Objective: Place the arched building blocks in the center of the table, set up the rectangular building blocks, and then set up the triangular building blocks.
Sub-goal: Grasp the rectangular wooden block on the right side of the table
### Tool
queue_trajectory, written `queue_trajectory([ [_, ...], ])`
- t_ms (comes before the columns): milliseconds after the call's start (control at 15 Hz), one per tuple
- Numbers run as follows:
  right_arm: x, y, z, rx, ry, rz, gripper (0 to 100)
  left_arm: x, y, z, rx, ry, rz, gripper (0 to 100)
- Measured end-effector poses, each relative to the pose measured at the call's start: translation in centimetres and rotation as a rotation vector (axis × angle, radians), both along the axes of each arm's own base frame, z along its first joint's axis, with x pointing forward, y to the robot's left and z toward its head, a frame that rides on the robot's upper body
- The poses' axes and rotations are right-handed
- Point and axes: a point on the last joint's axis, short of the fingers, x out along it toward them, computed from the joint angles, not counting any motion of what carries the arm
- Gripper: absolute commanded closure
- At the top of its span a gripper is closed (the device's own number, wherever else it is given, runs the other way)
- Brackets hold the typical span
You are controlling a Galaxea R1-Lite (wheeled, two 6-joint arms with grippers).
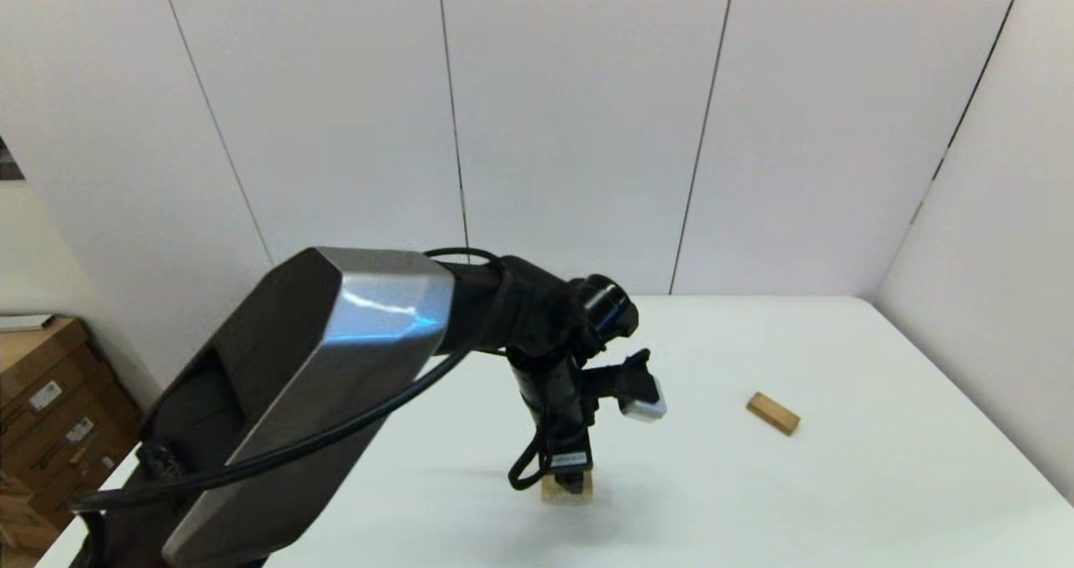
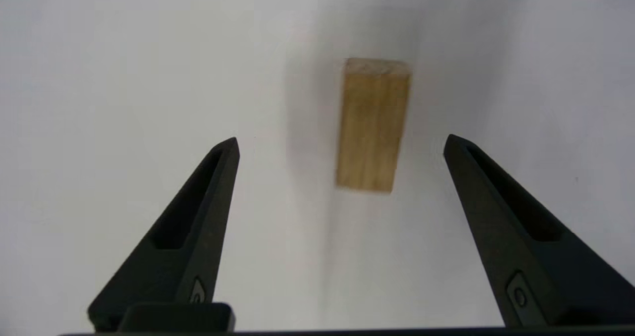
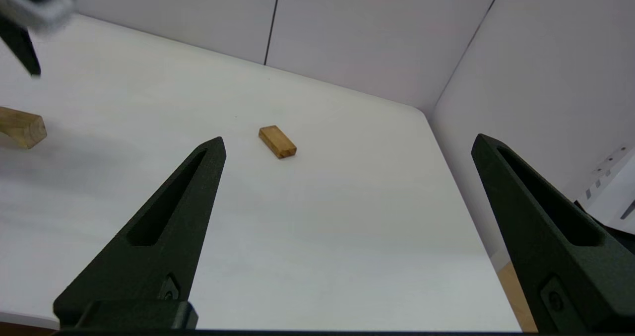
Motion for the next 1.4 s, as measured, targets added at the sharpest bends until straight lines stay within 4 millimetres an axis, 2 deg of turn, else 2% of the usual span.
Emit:
queue_trajectory([
  [200,0.0,0.0,0.0,0.000,0.000,0.000,0,0.1,2.2,5.6,-0.105,-0.069,0.120,0],
  [400,0.0,0.0,0.0,0.000,0.000,0.000,0,-0.4,6.3,12.3,-0.216,-0.167,0.248,0],
  [600,0.0,0.0,0.0,0.000,0.000,0.000,0,-2.5,11.8,18.1,-0.285,-0.274,0.352,0],
  [800,0.0,0.0,0.0,0.000,0.000,0.000,0,-6.6,18.2,22.1,-0.315,-0.377,0.467,0],
  [933,0.0,0.0,0.0,-0.001,0.000,0.000,0,-10.5,22.4,23.8,-0.336,-0.442,0.545,0],
  [1067,0.0,0.0,0.0,0.000,0.000,0.000,0,-15.1,26.2,24.4,-0.353,-0.508,0.632,0],
  [1267,0.0,0.0,0.0,0.000,0.000,0.000,0,-22.4,30.3,23.5,-0.366,-0.615,0.781,0],
  [1400,0.0,0.0,0.0,-0.001,0.000,0.000,0,-26.8,31.6,22.0,-0.377,-0.683,0.862,0],
])
